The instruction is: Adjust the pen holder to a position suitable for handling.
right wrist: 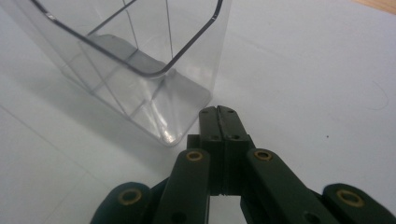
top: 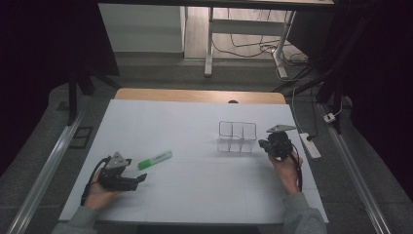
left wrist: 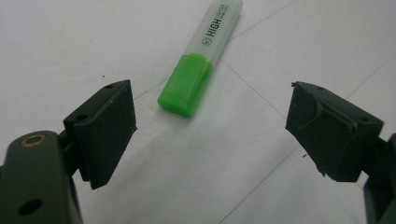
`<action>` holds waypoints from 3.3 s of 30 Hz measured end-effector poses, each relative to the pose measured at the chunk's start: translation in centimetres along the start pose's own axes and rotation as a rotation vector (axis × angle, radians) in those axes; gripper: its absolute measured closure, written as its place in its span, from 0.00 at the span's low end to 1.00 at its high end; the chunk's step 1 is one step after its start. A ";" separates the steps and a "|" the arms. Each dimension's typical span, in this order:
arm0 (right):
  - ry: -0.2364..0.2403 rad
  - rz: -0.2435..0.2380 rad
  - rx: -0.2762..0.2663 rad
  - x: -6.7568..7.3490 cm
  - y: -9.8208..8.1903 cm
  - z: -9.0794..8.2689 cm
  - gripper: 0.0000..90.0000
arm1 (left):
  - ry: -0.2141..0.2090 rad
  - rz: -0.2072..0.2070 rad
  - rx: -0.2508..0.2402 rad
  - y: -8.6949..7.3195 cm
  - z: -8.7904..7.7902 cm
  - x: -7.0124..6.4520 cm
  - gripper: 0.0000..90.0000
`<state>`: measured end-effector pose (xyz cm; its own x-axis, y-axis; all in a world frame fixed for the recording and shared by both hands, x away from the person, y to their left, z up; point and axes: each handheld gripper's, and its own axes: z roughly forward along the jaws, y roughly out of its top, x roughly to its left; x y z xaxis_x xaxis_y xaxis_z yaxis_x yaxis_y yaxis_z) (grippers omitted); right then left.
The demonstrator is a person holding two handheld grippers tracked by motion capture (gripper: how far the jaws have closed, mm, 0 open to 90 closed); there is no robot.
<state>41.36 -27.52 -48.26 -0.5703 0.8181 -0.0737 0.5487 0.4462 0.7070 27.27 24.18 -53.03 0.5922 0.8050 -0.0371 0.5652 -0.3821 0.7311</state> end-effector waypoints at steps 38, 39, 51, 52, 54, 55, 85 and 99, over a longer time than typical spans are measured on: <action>0.010 -0.048 0.014 1.0 0.2 2.3 1.00 | -0.008 0.014 0.002 0.0 0.0 -0.2 0.17; 0.013 -0.054 0.013 1.2 0.3 2.4 1.00 | -0.008 0.014 0.002 0.0 0.0 -0.2 0.17; 0.024 -0.065 0.013 2.2 1.0 3.0 1.00 | -0.008 0.016 0.005 0.0 0.1 -0.2 0.17; 0.022 -0.066 0.013 2.2 1.0 3.0 1.00 | -0.007 0.018 0.006 0.0 0.1 -0.3 0.17; 0.024 -0.064 0.012 2.3 1.0 3.0 1.00 | -0.007 0.018 0.007 0.0 0.1 -0.3 0.17; 0.025 -0.064 0.014 2.4 1.1 3.1 1.00 | -0.006 0.019 0.007 0.0 0.1 -0.3 0.17; 0.051 -0.097 0.011 5.0 2.3 4.2 1.00 | -0.015 0.019 0.010 0.1 0.1 -0.3 0.17; 0.060 -0.111 0.010 6.2 3.0 4.9 1.00 | -0.016 0.022 0.012 0.1 0.1 -0.4 0.17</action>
<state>42.48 -19.36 -50.00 -0.6634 0.7403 -0.1089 0.4860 0.5369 0.6896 27.13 23.79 -53.01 0.6138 0.7888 -0.0319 0.5585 -0.4054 0.7237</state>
